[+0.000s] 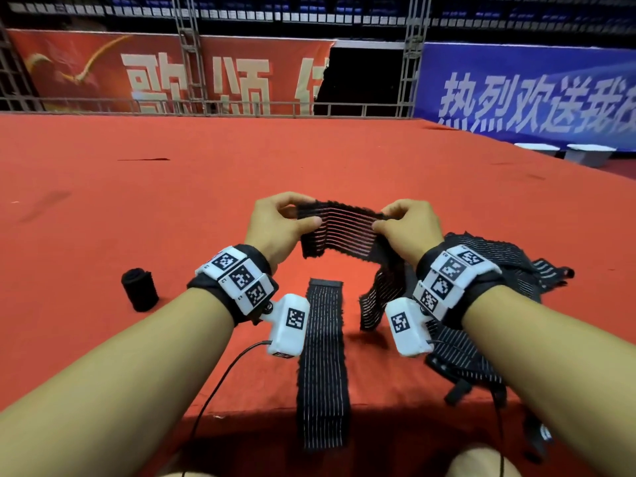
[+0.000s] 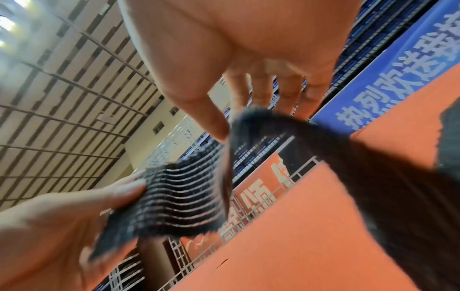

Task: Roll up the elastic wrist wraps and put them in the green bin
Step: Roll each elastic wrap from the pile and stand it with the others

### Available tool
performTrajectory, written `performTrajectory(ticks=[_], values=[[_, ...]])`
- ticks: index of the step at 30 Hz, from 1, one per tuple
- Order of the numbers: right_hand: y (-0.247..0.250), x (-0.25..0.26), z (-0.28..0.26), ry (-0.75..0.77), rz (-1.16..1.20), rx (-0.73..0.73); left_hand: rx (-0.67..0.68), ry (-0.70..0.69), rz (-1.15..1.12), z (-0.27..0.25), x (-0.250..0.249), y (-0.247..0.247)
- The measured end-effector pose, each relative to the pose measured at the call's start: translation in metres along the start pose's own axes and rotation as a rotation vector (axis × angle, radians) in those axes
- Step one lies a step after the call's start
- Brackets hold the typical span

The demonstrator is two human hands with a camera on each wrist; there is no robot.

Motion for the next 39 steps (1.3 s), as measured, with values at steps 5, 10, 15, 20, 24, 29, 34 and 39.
performTrajectory(ticks=[5, 10, 15, 20, 24, 29, 34, 39], values=[[-0.002, 0.047, -0.023, 0.373, 0.257, 0.1, -0.038, -0.109, -0.004, -0.001, -0.017, -0.011], [-0.01, 0.07, -0.035, 0.53, 0.22, 0.182, -0.07, -0.034, -0.147, -0.003, -0.022, -0.014], [-0.004, 0.061, -0.023, 0.436, 0.268, 0.014, -0.025, 0.012, -0.276, -0.01, -0.031, -0.016], [0.004, 0.059, -0.02, 0.336, 0.335, -0.003, 0.007, -0.049, -0.194, -0.018, -0.045, -0.018], [0.016, 0.066, -0.028, 0.338, 0.381, 0.011, -0.026, -0.154, -0.034, -0.026, -0.061, -0.013], [0.036, 0.073, -0.042, 0.316, 0.459, -0.025, -0.049, -0.268, -0.034, -0.041, -0.082, -0.01], [0.056, 0.09, -0.063, 0.336, 0.595, 0.026, 0.013, -0.247, -0.17, -0.057, -0.098, -0.015], [0.048, 0.088, -0.074, 0.247, 0.638, 0.093, 0.005, -0.158, -0.121, -0.067, -0.089, -0.013]])
Point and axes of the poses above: each hand's wrist, its own z-axis towards the middle knuckle, its own y-axis out of the back of the hand, x = y × z, the point moved 6 cm from there along z, towards the middle knuckle, and after that the axes turned 11 degrees about -z, right-handed, at the moved point
